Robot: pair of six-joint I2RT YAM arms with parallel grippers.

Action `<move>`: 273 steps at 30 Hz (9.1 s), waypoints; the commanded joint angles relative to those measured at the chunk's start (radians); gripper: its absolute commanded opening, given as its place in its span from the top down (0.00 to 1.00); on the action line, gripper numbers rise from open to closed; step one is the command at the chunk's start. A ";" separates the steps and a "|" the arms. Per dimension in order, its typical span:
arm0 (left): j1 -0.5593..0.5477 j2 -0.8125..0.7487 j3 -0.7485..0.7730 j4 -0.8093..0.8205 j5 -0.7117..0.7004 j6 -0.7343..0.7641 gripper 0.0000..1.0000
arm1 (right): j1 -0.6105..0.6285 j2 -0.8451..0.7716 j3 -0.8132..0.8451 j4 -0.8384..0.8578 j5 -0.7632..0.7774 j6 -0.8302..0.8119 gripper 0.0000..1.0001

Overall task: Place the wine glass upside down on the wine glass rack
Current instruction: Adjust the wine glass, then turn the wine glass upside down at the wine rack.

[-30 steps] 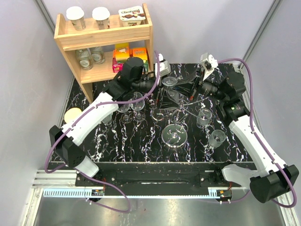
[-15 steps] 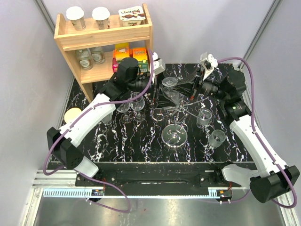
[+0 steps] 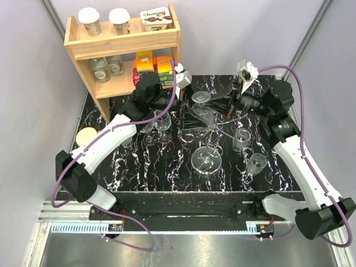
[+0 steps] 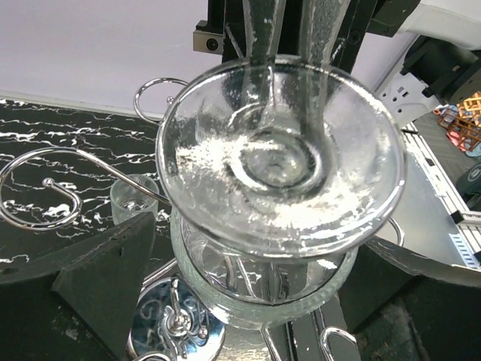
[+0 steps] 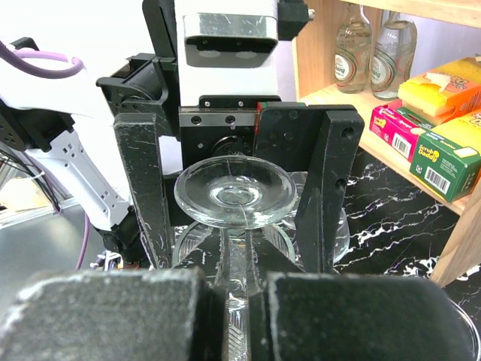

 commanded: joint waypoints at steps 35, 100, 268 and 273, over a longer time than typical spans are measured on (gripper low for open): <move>-0.006 0.036 -0.154 0.722 0.093 -0.490 0.08 | -0.017 0.021 0.182 0.016 -0.013 0.005 1.00; -0.007 -0.036 0.190 -0.364 -0.054 0.343 1.00 | -0.027 -0.036 0.312 -0.372 0.093 -0.295 0.33; 0.082 -0.099 -0.410 0.371 -0.364 0.426 1.00 | -0.088 0.055 0.148 -0.425 0.134 -0.420 0.28; 0.091 -0.106 -0.432 0.411 -0.355 0.404 1.00 | -0.090 0.049 0.142 -0.426 0.133 -0.420 0.28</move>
